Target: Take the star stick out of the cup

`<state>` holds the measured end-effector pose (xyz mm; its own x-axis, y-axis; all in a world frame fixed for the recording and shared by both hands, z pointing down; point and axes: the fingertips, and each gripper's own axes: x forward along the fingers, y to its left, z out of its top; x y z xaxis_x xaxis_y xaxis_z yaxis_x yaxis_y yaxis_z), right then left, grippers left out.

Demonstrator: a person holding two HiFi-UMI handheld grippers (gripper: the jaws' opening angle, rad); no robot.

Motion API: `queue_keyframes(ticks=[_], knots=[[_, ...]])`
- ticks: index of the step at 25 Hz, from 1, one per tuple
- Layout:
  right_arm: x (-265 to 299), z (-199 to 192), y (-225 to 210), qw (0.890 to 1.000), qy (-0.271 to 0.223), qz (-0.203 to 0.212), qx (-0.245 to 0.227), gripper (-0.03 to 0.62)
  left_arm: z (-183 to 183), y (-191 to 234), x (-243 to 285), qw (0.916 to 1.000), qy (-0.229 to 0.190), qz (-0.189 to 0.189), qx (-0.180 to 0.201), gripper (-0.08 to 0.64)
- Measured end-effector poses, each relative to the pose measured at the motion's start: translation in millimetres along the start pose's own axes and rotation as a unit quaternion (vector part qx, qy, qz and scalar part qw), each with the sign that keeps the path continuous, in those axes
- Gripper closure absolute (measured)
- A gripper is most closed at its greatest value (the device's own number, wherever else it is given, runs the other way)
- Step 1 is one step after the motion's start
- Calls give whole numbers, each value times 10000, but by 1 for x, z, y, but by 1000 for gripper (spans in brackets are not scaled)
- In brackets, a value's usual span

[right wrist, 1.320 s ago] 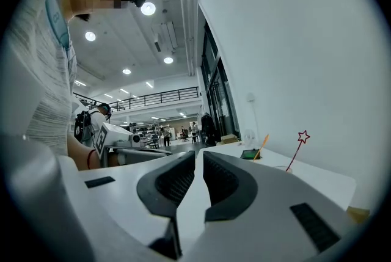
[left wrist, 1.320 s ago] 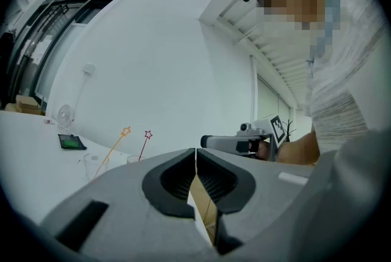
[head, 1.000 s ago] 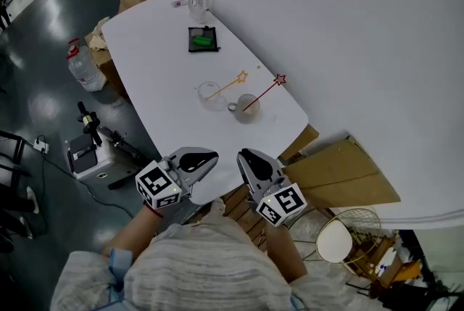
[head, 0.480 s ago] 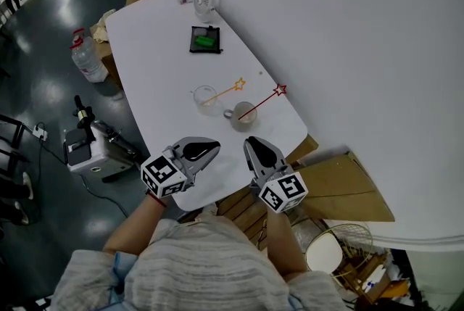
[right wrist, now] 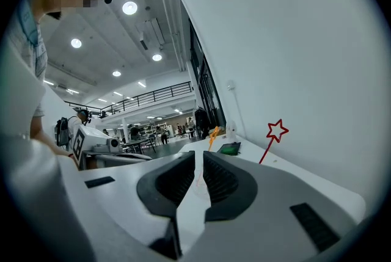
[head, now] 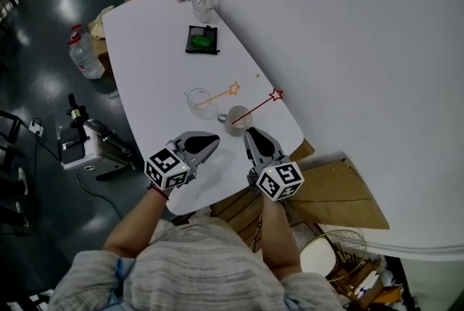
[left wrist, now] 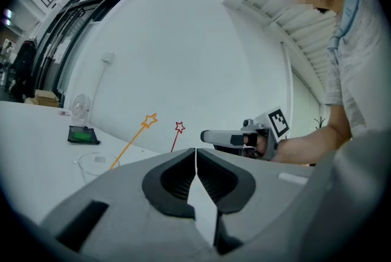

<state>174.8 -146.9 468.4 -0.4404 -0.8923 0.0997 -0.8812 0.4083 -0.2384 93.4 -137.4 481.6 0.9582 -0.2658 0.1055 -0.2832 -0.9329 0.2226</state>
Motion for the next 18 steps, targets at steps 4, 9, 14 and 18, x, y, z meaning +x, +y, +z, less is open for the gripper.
queue_keyframes(ticks=[4,9,14,18], knots=[[7,-9,-21,9997,91,-129,159,581,-5,12,7,9998,24,123,-150,543],[16,-18,-50,9989,243,-273,279,580,-15,16,9,9995,132,158,-234,543],[25,-29,-68,9975,465,-281,461,562,-24,17,9,9993,229,165,-257,543],[33,-34,-85,9958,560,-368,618,514,-27,18,11,9992,265,148,-250,543]])
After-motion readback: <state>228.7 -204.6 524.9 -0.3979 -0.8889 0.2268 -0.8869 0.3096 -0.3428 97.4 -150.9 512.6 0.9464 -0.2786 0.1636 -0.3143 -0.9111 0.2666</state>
